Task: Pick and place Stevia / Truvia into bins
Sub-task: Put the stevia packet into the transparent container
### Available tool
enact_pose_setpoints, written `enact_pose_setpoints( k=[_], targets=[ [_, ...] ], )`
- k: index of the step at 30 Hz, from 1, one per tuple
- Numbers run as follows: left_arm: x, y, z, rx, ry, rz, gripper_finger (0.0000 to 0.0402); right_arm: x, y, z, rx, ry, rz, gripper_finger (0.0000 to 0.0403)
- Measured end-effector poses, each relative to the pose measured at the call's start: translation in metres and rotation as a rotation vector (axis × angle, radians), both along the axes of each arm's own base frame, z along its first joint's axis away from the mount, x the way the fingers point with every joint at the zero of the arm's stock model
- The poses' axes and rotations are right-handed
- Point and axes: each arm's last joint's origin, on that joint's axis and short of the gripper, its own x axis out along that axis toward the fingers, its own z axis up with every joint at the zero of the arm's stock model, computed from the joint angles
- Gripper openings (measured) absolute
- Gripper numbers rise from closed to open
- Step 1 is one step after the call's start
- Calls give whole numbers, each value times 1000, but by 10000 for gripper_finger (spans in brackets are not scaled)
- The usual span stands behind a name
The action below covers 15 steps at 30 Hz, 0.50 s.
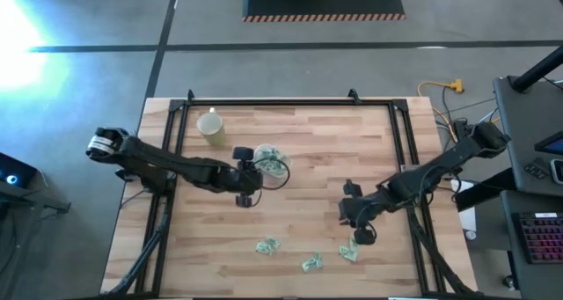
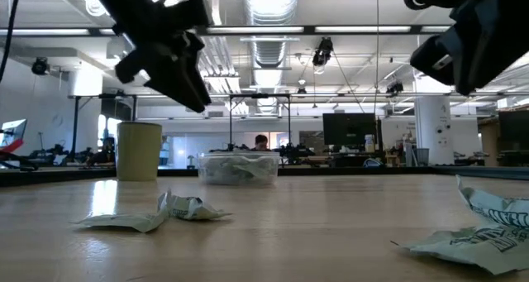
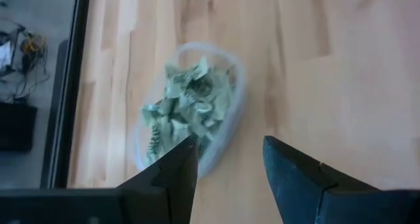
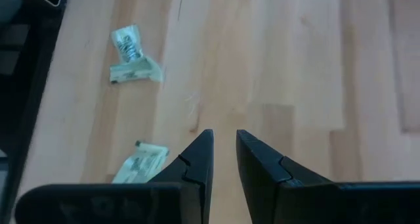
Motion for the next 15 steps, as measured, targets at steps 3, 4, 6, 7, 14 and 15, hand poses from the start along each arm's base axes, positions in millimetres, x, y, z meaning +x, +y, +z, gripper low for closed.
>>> enact_pose_setpoints(
  k=[3, 4, 6, 7, 14, 15],
  targets=[
    [-4, -10, 4, -22, -25, -18, 156, -6, 6, -5, 33, 33, -25, 59],
    [-6, -13, 6, -29, -34, -25, 156, -8, 9, -6, 42, 44, -30, 59],
    [-8, -21, 7, -38, -44, -45, 156, -12, 15, -11, 56, 69, -37, 59],
    [-9, -24, 7, -38, -44, -59, 156, -15, 19, -15, 56, 87, -40, 59],
    [-16, -49, 6, -67, -49, -123, 156, -19, 44, -43, 41, 213, -75, 59],
    [-17, -52, 6, -69, -50, -131, 156, -19, 47, -47, 36, 230, -81, 59]
  ],
)
